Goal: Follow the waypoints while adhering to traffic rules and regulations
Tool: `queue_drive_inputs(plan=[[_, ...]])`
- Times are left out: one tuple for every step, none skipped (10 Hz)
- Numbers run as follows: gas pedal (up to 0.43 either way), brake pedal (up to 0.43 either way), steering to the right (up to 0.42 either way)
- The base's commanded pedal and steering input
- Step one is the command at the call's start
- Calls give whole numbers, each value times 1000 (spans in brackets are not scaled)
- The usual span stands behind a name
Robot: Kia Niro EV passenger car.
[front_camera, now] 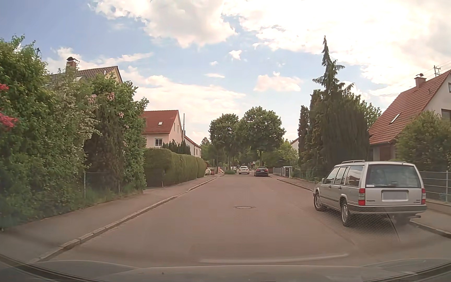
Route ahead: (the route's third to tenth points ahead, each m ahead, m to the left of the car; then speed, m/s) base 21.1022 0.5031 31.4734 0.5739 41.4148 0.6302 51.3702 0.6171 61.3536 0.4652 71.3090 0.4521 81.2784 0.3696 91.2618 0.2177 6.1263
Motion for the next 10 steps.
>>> queue_drive_inputs(plan=[[87,18,9],[87,24,9],[87,18,9],[87,18,9],[87,18,9],[87,18,6],[87,18,1],[87,18,-3],[87,24,-3],[87,18,-3]])
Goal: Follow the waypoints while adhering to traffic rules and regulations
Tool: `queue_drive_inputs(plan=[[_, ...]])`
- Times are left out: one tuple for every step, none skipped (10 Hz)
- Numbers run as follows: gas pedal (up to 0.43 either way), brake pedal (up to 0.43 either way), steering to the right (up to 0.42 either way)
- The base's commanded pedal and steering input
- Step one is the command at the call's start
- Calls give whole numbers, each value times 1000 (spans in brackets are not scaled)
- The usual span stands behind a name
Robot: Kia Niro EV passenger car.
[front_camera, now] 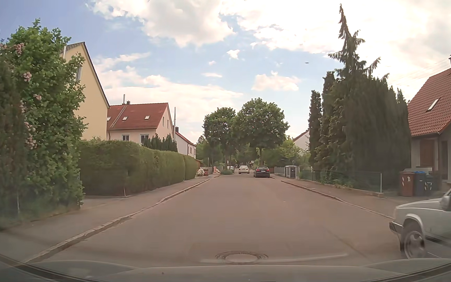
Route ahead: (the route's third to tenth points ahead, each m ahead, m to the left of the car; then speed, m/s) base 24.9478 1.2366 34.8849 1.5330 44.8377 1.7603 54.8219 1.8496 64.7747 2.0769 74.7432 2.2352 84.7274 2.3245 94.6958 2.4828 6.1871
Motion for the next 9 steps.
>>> queue_drive_inputs(plan=[[87,18,-5],[98,24,-6],[98,18,-9],[98,18,-9],[98,18,-9],[110,18,-9],[110,24,-8],[110,18,-8],[110,18,-7]])
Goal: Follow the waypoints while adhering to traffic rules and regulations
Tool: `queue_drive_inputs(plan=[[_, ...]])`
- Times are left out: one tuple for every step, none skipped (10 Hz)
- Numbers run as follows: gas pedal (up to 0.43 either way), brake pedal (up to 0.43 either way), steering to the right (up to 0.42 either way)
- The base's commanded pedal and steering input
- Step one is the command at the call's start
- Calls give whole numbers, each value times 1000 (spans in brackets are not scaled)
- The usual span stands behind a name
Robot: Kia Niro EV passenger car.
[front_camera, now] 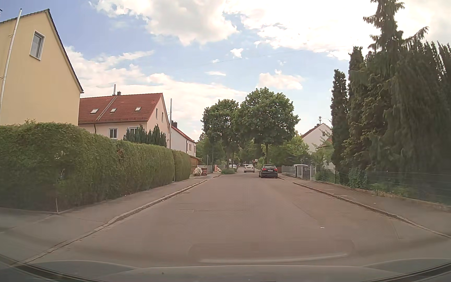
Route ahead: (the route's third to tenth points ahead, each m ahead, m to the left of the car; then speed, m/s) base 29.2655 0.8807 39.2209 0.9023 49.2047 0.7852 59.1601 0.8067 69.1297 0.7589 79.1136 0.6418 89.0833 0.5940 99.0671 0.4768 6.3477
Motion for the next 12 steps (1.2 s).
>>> queue_drive_inputs(plan=[[110,18,-8],[110,24,-8],[110,18,-8],[110,18,-8],[118,18,-8],[118,18,-7],[118,18,-7],[118,18,-7],[118,18,-7],[118,18,-5],[118,18,-2],[110,24,0]])
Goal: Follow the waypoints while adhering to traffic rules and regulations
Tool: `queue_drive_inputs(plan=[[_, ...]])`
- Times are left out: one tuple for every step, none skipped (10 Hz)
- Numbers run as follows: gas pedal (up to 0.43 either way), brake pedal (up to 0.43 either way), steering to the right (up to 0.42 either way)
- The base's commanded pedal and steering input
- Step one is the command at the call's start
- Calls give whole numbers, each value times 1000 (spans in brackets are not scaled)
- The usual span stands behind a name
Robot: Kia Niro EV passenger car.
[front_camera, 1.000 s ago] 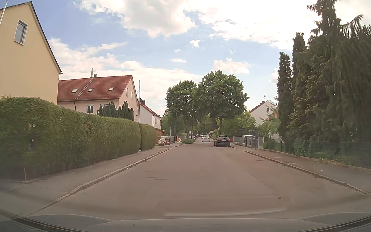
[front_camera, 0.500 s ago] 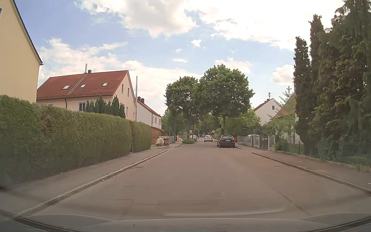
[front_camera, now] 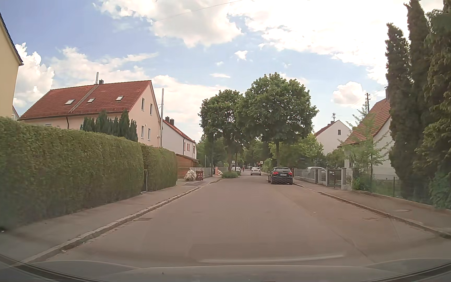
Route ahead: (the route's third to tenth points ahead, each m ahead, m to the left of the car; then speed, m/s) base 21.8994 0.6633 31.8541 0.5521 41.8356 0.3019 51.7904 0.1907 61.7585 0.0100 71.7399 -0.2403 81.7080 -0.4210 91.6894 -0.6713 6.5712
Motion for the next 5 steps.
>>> queue_drive_inputs(plan=[[110,24,2],[110,18,3],[98,18,3],[98,18,3],[59,18,2]])
